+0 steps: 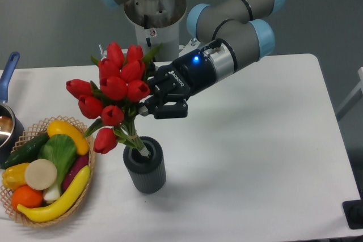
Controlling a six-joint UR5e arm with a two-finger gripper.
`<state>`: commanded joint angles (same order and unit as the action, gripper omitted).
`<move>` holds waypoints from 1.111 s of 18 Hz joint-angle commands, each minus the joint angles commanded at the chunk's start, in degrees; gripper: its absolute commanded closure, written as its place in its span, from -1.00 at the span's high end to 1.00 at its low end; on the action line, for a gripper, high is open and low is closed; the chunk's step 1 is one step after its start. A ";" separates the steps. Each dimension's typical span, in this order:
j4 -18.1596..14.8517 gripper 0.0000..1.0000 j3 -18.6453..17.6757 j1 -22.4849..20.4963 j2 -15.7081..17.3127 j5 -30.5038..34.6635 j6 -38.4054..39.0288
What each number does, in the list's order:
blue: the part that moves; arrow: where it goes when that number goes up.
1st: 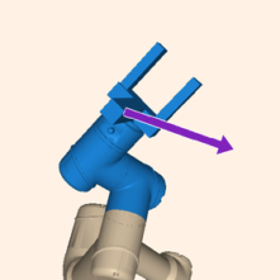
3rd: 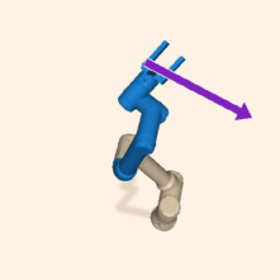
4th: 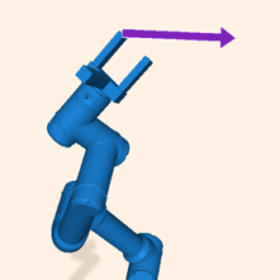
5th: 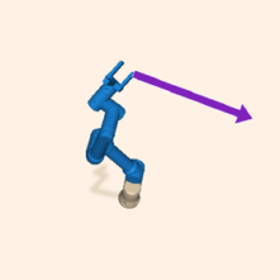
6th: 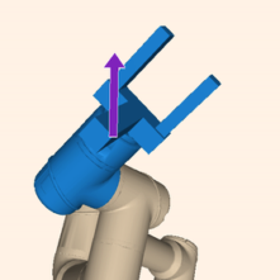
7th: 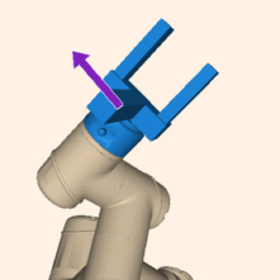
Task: Insert the flowers into the vase
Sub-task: 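Lower the tulip stems into the black vase opening, then push the tulip bunch down into the vase with the gripper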
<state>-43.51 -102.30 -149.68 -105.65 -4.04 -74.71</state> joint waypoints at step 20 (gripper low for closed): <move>0.00 -0.35 -3.25 0.35 -6.23 0.62 -2.90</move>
<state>-43.51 -105.55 -149.33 -111.88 -3.43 -77.60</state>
